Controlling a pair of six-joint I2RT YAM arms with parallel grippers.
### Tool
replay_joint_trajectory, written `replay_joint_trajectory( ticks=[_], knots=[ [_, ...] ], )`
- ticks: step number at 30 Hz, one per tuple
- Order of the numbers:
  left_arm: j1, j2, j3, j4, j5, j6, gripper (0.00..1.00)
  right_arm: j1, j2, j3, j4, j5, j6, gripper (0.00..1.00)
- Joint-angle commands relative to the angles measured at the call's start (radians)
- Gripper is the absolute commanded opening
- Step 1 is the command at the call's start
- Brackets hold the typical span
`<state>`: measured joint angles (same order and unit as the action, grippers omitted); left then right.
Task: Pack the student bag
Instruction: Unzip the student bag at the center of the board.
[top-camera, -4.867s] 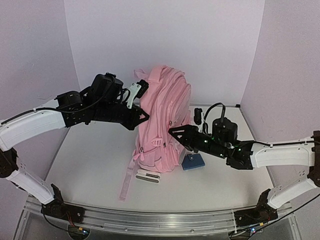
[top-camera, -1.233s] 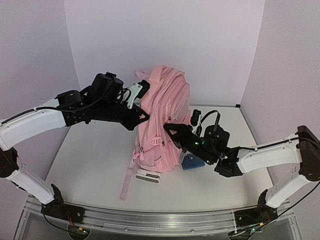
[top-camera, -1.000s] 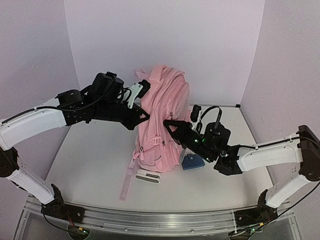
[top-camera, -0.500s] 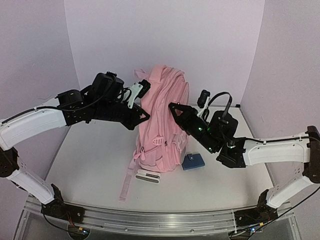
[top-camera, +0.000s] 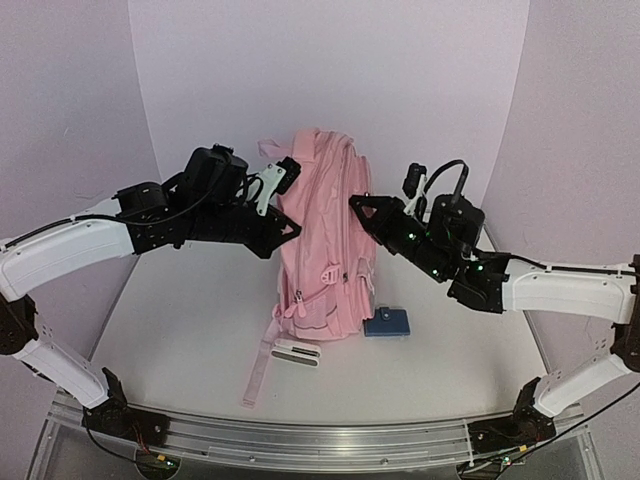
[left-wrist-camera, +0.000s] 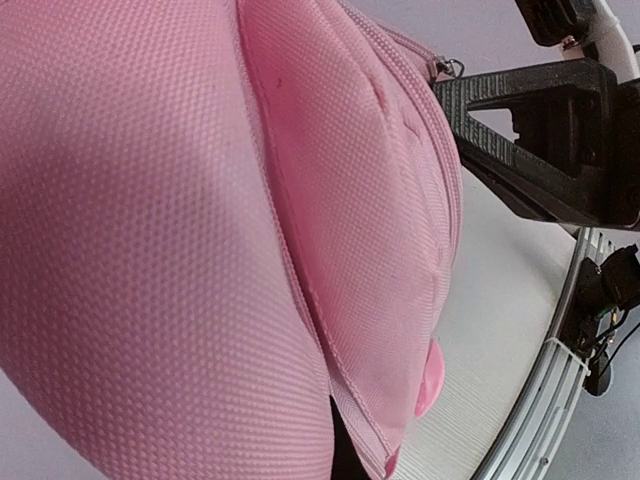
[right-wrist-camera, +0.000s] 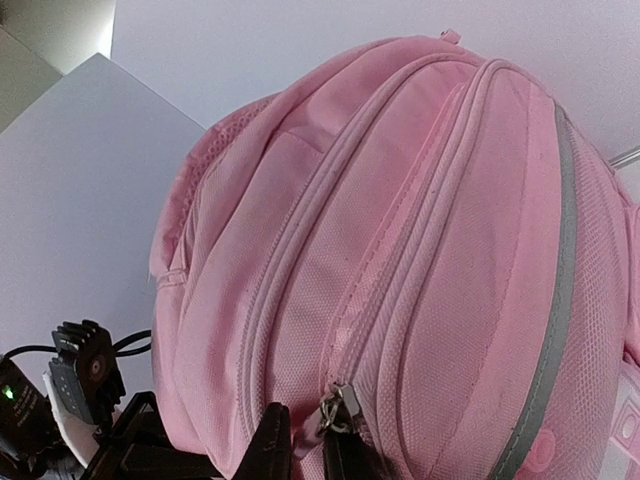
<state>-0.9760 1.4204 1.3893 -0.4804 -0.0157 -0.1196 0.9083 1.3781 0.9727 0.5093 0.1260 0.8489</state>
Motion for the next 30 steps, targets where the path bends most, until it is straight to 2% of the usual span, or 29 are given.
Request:
replay_joint_trajectory(
  ticks=[1, 7, 15, 21, 24, 30],
  knots=[
    [-0.004, -0.030, -0.033, -0.097, 0.027, 0.096, 0.00, -0.084, -0.028, 0.140, 0.151, -0.037, 0.063, 0.07],
    [-0.005, -0.012, -0.043, -0.141, 0.025, 0.270, 0.00, -0.102, -0.004, 0.182, 0.166, -0.129, 0.183, 0.05],
    [-0.004, 0.065, -0.008, -0.249, -0.152, 0.417, 0.00, -0.109, 0.032, 0.191, 0.351, -0.196, 0.400, 0.06],
    [-0.004, 0.039, -0.046, -0.221, -0.210, 0.478, 0.00, -0.109, -0.019, 0.173, 0.373, -0.137, 0.353, 0.06],
    [0.008, 0.013, -0.051, -0.214, -0.190, 0.488, 0.00, -0.109, -0.036, 0.199, 0.284, -0.104, 0.259, 0.12],
    [0.071, -0.021, -0.012, -0.235, -0.011, 0.475, 0.00, -0.109, -0.065, 0.261, 0.057, -0.132, -0.047, 0.45]
  ],
)
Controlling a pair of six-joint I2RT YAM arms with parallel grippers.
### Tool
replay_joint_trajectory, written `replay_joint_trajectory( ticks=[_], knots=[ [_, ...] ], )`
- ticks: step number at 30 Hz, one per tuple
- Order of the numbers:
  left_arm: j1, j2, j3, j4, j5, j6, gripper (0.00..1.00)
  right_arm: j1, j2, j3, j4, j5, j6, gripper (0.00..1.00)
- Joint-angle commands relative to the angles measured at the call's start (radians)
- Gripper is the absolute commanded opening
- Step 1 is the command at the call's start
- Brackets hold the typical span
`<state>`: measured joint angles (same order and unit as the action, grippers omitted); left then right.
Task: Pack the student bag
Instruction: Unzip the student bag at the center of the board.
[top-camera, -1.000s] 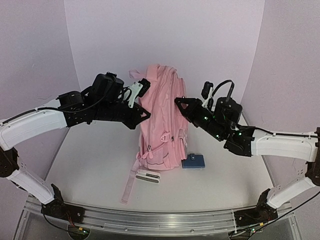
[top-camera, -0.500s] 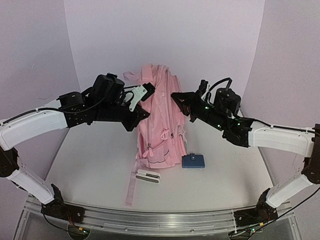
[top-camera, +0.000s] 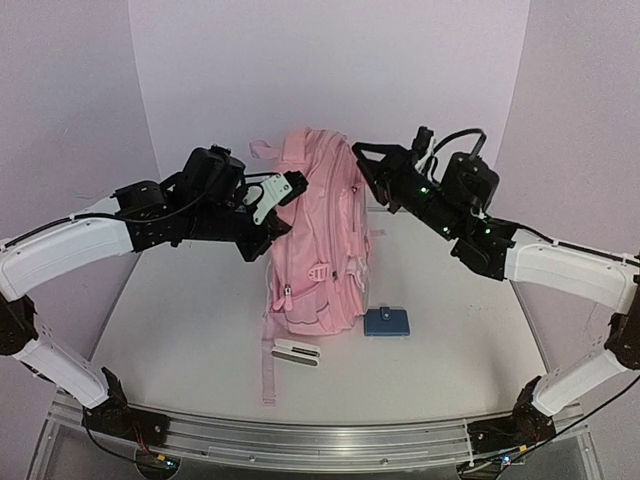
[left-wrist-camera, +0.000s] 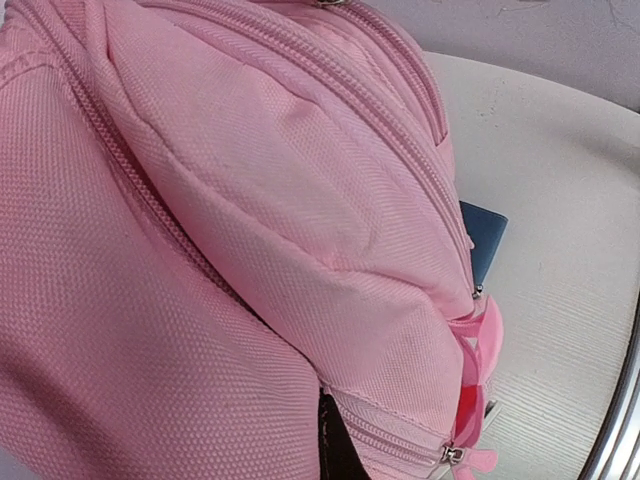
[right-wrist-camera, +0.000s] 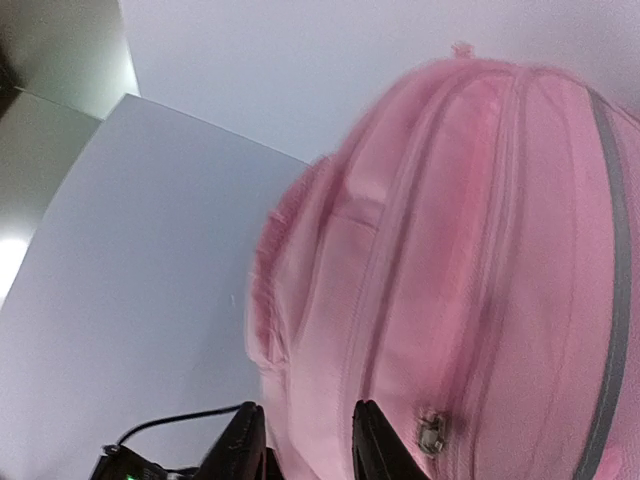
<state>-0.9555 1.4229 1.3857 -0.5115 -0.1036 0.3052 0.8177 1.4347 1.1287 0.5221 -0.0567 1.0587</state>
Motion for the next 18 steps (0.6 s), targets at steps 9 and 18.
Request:
replay_joint_trajectory(
  ticks=[9, 18],
  knots=[
    [0.165, -0.071, -0.016, -0.207, 0.313, 0.042, 0.00, -0.019, -0.202, 0.206, -0.424, -0.090, -0.899, 0.64],
    [0.209, -0.105, -0.047, -0.167, 0.352, 0.035, 0.00, -0.022, -0.013, 0.363, -0.747, -0.065, -0.805, 0.67]
  ],
)
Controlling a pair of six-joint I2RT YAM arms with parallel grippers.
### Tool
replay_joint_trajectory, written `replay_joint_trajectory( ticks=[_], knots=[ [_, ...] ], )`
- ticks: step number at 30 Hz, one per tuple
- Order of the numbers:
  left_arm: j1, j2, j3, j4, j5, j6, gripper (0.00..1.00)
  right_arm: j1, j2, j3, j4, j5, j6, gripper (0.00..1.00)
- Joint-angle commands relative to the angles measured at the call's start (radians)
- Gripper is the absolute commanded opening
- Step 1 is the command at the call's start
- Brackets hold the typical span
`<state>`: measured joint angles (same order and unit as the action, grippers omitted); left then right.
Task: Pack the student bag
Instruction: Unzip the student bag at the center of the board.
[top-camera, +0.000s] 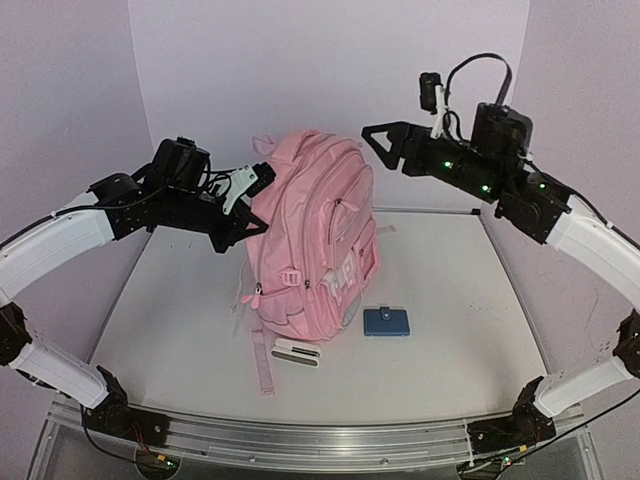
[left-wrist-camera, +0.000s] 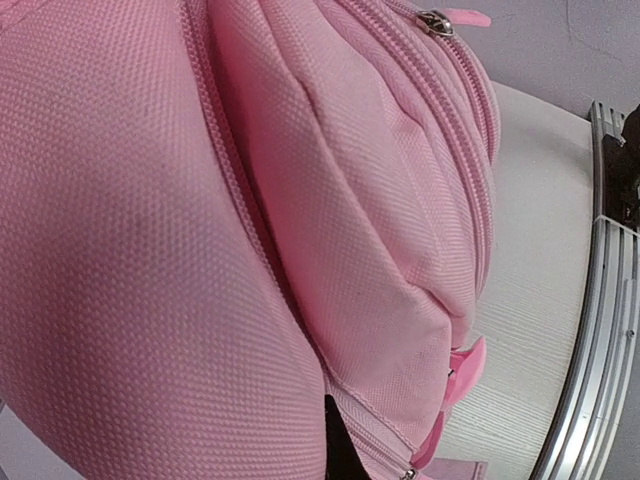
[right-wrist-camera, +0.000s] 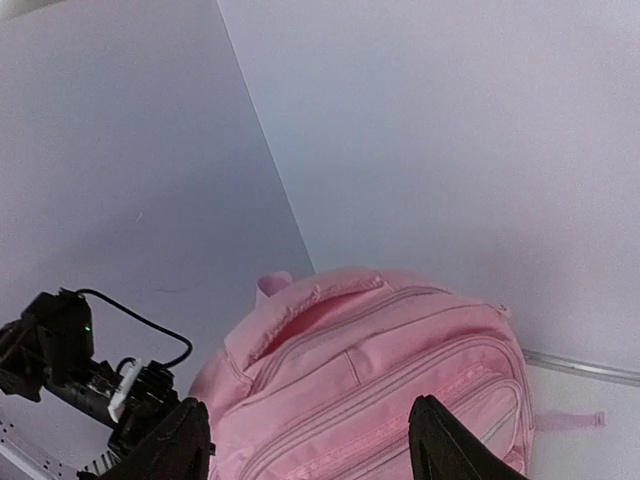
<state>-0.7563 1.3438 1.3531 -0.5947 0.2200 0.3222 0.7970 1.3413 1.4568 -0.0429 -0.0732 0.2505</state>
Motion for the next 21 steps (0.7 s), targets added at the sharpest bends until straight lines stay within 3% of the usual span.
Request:
replay_joint_trajectory(
  ticks=[1, 7, 12, 18, 21],
  knots=[
    [0.012, -0.027, -0.014, -0.087, 0.029, 0.018, 0.00, -0.001, 0.094, 0.044, -0.194, -0.084, 0.006, 0.68],
    [0.017, -0.040, -0.027, -0.089, 0.019, 0.018, 0.00, -0.002, 0.149, 0.089, -0.283, -0.225, -0.016, 0.61],
    [0.018, -0.038, -0.036, -0.081, 0.020, 0.014, 0.00, -0.001, 0.146, 0.103, -0.321, -0.245, -0.028, 0.58],
    [0.019, -0.018, -0.028, -0.083, 0.021, 0.015, 0.00, -0.001, 0.167, 0.111, -0.333, -0.263, -0.019, 0.45],
    [0.021, -0.015, -0.025, -0.089, 0.020, 0.016, 0.00, -0.001, 0.168, 0.106, -0.334, -0.282, -0.010, 0.44]
  ],
)
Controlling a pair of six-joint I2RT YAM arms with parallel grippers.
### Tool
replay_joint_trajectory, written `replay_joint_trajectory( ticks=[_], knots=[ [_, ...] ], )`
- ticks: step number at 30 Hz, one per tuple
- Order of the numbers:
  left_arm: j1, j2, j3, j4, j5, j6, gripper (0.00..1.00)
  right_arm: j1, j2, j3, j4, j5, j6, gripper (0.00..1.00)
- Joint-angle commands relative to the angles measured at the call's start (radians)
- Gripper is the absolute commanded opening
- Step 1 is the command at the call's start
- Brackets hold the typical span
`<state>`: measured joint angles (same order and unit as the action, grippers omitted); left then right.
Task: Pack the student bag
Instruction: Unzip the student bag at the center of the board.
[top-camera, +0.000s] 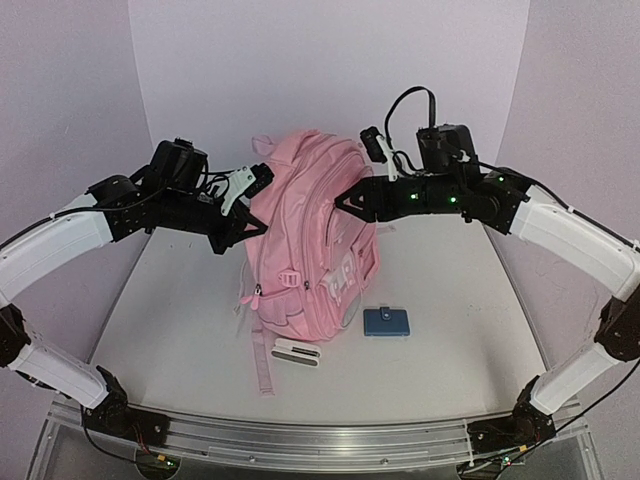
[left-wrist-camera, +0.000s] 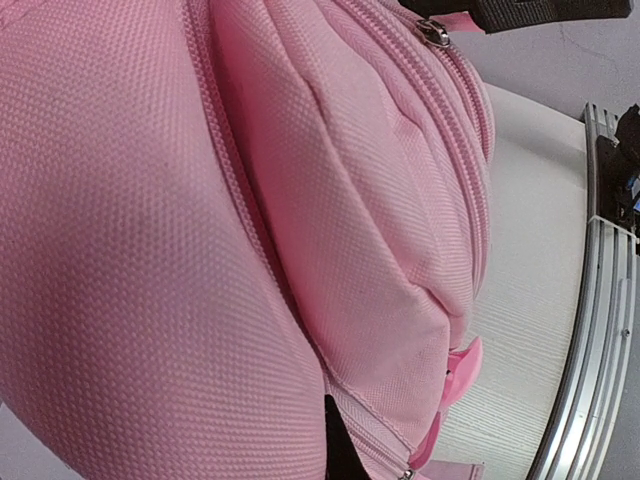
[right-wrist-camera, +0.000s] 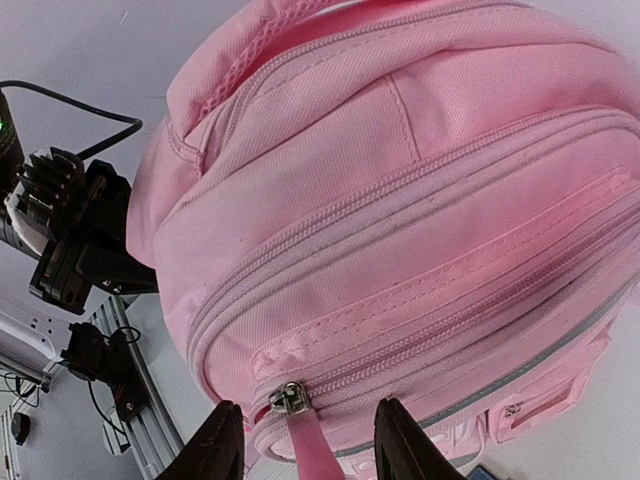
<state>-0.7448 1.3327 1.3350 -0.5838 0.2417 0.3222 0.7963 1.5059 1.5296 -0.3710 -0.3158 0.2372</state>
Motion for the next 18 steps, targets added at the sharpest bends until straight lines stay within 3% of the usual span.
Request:
replay_joint_trajectory(
  ticks=[1, 7, 14, 18],
  knots=[
    [0.010, -0.004, -0.008, -0.100, -0.001, 0.017, 0.00, -0.001, 0.000, 0.031, -0.006, -0.046, 0.005, 0.45],
    [0.010, -0.006, -0.019, -0.084, 0.003, 0.012, 0.00, 0.000, -0.018, 0.015, -0.006, -0.070, 0.017, 0.44],
    [0.012, -0.001, -0.020, -0.085, -0.002, 0.011, 0.00, -0.001, -0.013, 0.023, -0.014, -0.052, 0.016, 0.29],
    [0.013, -0.001, -0.018, -0.085, -0.001, 0.008, 0.00, -0.001, -0.010, 0.024, -0.025, -0.055, 0.009, 0.27]
  ],
)
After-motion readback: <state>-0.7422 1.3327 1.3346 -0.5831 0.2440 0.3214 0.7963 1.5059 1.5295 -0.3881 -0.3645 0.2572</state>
